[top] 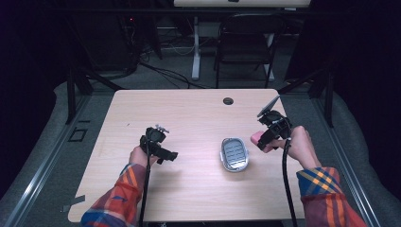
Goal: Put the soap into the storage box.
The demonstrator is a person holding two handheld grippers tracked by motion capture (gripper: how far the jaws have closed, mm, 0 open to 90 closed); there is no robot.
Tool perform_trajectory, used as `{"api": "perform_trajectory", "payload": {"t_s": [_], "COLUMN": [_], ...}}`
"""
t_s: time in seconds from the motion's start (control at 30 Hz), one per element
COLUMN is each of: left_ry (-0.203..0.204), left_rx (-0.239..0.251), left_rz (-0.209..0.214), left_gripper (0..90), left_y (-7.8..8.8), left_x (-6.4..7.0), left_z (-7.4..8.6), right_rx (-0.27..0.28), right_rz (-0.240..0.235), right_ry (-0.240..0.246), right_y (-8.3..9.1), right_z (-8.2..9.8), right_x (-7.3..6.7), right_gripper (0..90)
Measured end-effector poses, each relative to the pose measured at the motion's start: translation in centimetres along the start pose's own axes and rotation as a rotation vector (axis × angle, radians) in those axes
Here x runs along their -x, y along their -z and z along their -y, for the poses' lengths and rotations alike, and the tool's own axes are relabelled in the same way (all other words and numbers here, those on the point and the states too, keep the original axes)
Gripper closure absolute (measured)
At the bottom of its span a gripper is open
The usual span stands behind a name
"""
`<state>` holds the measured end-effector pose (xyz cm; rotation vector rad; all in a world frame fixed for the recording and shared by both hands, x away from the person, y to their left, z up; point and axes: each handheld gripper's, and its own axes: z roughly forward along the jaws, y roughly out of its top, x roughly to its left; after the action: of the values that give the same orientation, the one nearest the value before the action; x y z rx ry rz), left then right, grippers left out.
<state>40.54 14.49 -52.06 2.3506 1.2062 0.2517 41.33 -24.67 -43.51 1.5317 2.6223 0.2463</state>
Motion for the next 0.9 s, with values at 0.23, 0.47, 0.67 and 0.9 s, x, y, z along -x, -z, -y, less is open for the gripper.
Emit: {"api": "perform_trajectory", "payload": {"t_s": [0.23, 0.47, 0.67, 0.9], "left_ry": [0.001, -0.012, -0.005, -0.004], "left_rx": [0.001, 0.004, 0.006, 0.003], "left_rz": [0.004, 0.007, 0.007, 0.012], "left_gripper": [2.0, 2.0, 1.9, 2.0], "left_y": [0.1, 0.0, 0.1, 0.0], "left_x": [0.0, 0.2, -0.1, 0.0], "left_z": [0.0, 0.0, 0.1, 0.0], "right_rx": [0.012, 0.014, 0.002, -0.001], "right_rz": [0.0, 0.007, 0.012, 0.003], "right_ry": [0.014, 0.043, 0.072, 0.078], "right_y": [0.2, 0.4, 0.2, -0.5], "right_z": [-0.9, -1.7, -2.4, -3.0], "right_x": [-0.6, -1.5, -2.2, -2.8], "right_gripper": [37.0, 37.0, 37.0, 37.0]}}
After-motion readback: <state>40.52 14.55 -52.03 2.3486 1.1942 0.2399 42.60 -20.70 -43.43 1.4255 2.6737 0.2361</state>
